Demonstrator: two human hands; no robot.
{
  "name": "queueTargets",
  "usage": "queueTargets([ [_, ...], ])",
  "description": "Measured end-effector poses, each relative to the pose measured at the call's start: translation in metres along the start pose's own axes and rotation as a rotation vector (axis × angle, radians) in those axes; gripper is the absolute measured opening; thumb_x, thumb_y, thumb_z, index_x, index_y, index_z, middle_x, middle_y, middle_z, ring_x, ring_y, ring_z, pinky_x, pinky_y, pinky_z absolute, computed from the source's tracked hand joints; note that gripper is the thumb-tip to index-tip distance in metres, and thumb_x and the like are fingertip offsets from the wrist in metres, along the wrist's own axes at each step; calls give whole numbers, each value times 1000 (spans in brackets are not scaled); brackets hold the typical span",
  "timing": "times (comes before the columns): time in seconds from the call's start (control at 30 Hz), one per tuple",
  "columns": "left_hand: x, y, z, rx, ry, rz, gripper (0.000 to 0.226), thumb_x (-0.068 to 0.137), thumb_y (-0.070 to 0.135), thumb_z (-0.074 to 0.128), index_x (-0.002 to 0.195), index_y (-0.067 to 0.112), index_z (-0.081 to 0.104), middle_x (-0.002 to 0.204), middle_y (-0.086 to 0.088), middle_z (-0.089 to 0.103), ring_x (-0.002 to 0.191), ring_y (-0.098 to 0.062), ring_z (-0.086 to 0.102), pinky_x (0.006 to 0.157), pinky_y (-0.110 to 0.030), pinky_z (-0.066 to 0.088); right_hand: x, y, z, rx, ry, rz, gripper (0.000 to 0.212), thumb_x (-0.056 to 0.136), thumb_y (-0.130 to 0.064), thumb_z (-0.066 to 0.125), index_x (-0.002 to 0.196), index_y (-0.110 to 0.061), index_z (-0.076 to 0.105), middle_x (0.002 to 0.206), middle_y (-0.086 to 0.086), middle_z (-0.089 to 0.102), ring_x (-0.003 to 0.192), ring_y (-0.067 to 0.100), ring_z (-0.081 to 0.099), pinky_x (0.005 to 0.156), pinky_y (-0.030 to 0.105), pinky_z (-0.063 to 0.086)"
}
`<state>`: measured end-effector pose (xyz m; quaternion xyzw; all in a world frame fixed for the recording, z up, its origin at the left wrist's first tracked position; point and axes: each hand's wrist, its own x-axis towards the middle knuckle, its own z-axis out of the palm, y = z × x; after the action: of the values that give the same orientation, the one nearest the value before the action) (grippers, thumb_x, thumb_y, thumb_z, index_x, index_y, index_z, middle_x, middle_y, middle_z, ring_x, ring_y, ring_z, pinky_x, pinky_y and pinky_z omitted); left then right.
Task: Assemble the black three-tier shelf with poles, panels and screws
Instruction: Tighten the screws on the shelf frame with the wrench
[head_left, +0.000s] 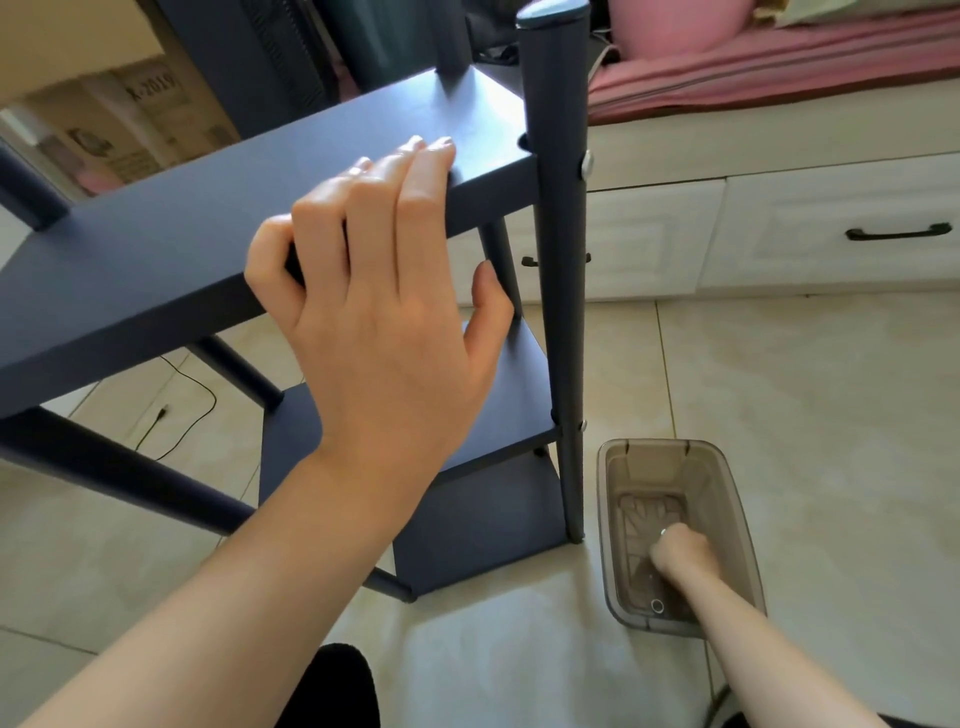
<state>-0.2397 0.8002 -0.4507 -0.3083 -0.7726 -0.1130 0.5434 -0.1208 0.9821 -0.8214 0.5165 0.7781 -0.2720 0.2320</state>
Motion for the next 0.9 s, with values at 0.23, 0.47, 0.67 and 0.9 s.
queueTargets([
  [0.23,1,3,0,4,-10,-5,43,89,25,56,128,8,63,125,-7,66,114,-28,55,97,-42,32,2,1,3,-30,17,-49,31,96,-4,39,116,-7,61,120,12,64,108,29,63,80,34,50],
  [0.47,2,4,1,11,-11,-3,44,88,25,58,128,8,64,126,-7,66,114,-28,57,96,-42,32,15,-5,-11,-91,-66,-134,30,96,-2,37,120,-4,56,125,16,61,112,30,61,90,34,51],
  [0.67,3,2,-6,-28,-67,20,49,86,22,60,133,6,60,131,-8,63,120,-29,58,99,-40,31,7,-44,-76,-277,-92,-262,23,93,2,53,115,-2,57,126,19,62,110,32,63,75,29,47],
  [0.9,1,-17,-33,-138,-234,137,59,88,10,53,145,-1,47,147,-16,51,137,-34,48,113,-47,37,-75,-96,-160,-589,-103,-459,25,96,-2,54,119,4,61,90,8,62,82,26,66,55,27,52],
])
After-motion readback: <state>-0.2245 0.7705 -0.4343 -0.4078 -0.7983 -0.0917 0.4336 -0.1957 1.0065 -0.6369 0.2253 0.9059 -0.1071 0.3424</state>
